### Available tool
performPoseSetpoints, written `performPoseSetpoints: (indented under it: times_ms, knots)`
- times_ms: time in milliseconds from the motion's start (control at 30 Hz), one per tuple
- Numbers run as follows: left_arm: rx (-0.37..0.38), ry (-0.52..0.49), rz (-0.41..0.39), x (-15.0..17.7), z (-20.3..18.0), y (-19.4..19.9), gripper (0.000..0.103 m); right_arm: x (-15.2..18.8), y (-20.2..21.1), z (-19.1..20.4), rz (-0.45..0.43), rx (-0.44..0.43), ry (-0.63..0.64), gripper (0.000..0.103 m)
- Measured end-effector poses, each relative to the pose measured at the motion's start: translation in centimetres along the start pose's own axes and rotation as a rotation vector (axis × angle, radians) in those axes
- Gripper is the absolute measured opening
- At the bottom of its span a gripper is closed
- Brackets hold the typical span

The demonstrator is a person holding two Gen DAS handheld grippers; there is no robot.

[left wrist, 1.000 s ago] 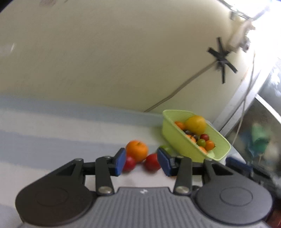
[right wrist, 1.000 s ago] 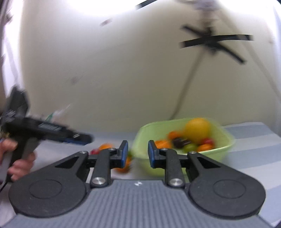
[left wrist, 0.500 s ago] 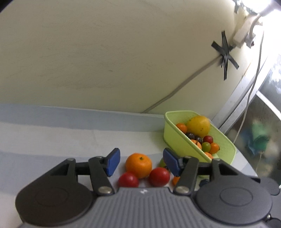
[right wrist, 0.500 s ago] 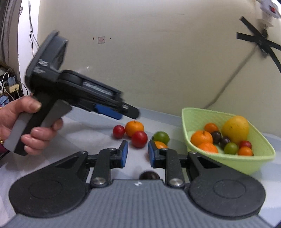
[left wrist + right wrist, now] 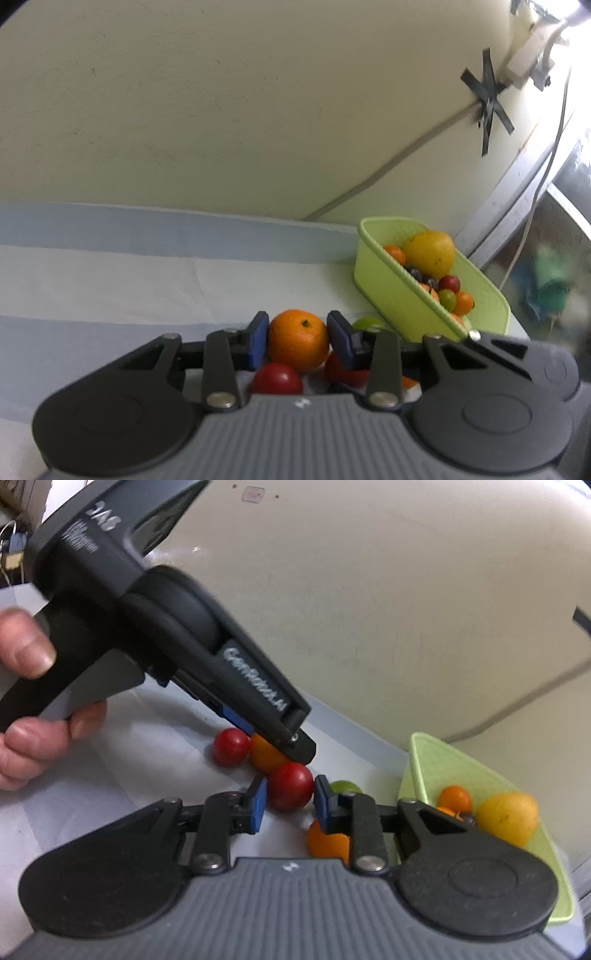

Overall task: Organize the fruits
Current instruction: 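Grasp a tangerine with the left gripper while the right gripper grasps a red tomato, then carry the tangerine and red tomato in both grippers over the basin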

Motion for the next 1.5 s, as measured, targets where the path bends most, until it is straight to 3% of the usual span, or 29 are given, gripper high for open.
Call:
performPoseSetpoints:
  times_ms: [133,267,467,633,833,1233,1500]
  knots:
    - [0.086,0.014,-0.052,0.1,-1.3,3.8,0.035,-0.1,3.3,0.4,-0.073,0.035,-0.006,0.029]
    - [0.132,-0.044,-0.057,3.3,-3.1,7.7,0.035,1.4,8.6,0.2,-0.141,-0.026,-0.119,0.030]
    - [0.124,-0.096,0.042,11.1,-3.9,9.5,0.035,6.2,14.6,1.1,-0.122,-0.067,-0.248,0.030]
    - [0.102,-0.193,0.035,15.6,-5.8,11.2,0.035,8.7,17.4,1.9,-0.094,-0.040,-0.324,0.030]
    - [0.041,-0.310,0.024,18.3,-7.5,11.5,0.036,10.0,17.0,4.1,-0.075,-0.049,-0.361,0.031]
    - [-0.002,-0.352,-0.008,19.6,-8.0,12.7,0.048,10.2,17.3,4.0,-0.066,-0.062,-0.378,0.033]
    - [-0.023,-0.355,0.006,19.9,-7.6,11.7,0.036,10.2,16.3,3.5,-0.063,-0.100,-0.384,0.030]
Point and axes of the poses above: each gripper's, at about its wrist camera, not at the fingertips, and y roughly against the way its jaws point, z to its left, x to its underside, the point moved 4 cm from there along -y, roughly the way its jaws point, and after that the axes turned 15 degrees about y, right-handed, at the moved point
